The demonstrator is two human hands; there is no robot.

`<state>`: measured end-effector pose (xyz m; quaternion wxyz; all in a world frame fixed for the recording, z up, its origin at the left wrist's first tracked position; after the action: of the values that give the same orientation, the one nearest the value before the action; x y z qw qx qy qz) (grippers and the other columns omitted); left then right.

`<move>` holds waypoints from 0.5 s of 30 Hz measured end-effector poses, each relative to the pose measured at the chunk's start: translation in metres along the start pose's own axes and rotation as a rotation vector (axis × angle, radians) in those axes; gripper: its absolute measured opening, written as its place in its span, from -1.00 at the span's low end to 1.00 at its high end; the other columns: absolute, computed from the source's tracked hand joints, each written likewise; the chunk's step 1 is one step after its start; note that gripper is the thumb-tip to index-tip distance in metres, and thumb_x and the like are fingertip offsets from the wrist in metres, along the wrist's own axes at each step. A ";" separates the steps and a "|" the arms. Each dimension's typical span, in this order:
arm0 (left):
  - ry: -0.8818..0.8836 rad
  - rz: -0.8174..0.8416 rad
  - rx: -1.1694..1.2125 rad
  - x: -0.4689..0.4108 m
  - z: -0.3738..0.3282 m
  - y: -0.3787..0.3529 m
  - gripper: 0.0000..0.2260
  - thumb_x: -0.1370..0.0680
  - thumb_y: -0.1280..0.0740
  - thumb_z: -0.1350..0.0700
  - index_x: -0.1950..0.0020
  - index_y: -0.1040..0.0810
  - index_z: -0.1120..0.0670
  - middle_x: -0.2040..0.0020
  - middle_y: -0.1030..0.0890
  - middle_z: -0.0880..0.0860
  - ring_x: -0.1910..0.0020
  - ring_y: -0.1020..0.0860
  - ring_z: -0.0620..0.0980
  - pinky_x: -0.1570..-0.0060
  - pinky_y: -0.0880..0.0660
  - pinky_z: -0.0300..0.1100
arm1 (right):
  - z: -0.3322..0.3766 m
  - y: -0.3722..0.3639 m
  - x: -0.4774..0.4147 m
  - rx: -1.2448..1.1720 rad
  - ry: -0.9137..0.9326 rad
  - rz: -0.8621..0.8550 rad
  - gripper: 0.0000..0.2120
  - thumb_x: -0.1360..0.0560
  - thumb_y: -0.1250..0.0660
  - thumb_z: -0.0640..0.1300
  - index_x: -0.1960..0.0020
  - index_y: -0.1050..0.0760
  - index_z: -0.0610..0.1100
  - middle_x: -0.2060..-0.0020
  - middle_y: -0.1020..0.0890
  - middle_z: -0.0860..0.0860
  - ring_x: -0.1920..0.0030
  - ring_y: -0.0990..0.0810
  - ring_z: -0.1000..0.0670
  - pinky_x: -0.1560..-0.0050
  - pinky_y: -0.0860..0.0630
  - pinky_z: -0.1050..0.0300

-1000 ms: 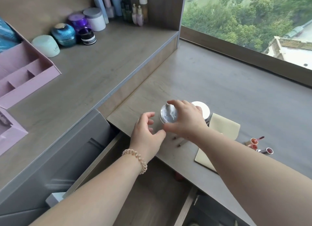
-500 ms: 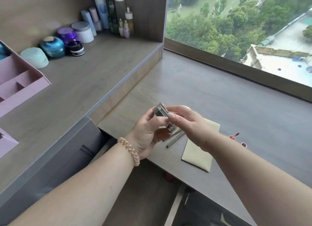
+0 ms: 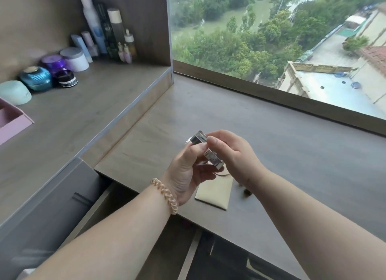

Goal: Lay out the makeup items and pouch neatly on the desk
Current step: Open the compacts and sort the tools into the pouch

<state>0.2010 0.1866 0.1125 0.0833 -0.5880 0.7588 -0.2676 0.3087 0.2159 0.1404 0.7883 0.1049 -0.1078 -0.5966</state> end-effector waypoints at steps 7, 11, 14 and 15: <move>-0.014 -0.038 -0.056 -0.020 0.015 -0.043 -0.41 -0.28 -0.41 0.04 -0.28 -0.42 0.15 0.10 -0.60 0.14 0.27 -0.58 0.14 0.43 -0.44 -0.23 | -0.013 0.053 0.009 -0.042 -0.025 0.043 -0.55 -0.38 -0.22 0.30 0.00 -0.58 -0.03 0.20 -0.65 0.09 0.20 -0.61 0.19 0.22 -0.52 0.25; -0.013 -0.025 -0.076 -0.033 0.022 -0.070 -0.45 -0.27 -0.36 0.05 -0.24 -0.47 0.16 0.03 -0.60 0.18 0.28 -0.58 0.17 0.44 -0.43 -0.23 | -0.024 0.084 0.015 -0.047 -0.018 0.108 -0.45 -0.30 -0.25 0.33 -0.17 -0.54 0.06 -0.03 -0.65 0.07 -0.04 -0.62 0.12 -0.10 -0.54 0.10; 0.013 0.009 -0.051 -0.044 0.035 -0.095 -0.44 -0.29 -0.34 0.04 -0.27 -0.46 0.17 -0.08 -0.59 0.20 0.18 -0.58 0.21 0.32 -0.44 -0.17 | -0.031 0.110 0.020 -0.020 -0.015 0.112 -0.46 -0.31 -0.33 0.28 -0.20 -0.52 0.05 -0.06 -0.62 -0.02 0.04 -0.65 0.09 0.04 -0.61 0.07; 0.026 0.020 -0.042 -0.047 0.040 -0.100 -0.42 -0.30 -0.33 0.03 -0.30 -0.44 0.19 -0.11 -0.58 0.20 0.14 -0.57 0.21 0.27 -0.42 -0.14 | -0.031 0.115 0.022 -0.034 -0.008 0.107 -0.50 -0.32 -0.35 0.23 -0.19 -0.52 0.03 -0.05 -0.62 -0.05 0.10 -0.65 0.12 0.16 -0.60 0.16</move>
<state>0.3177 0.2020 0.1206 0.0636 -0.5786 0.7710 -0.2585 0.4297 0.2269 0.1454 0.8202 0.0833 -0.1064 -0.5559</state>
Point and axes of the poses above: each hand's wrist, its own x-axis away from the middle knuckle, its own y-axis out of the back of the hand, z = x × y, the point moved 5 cm from there along -x, towards the middle knuckle
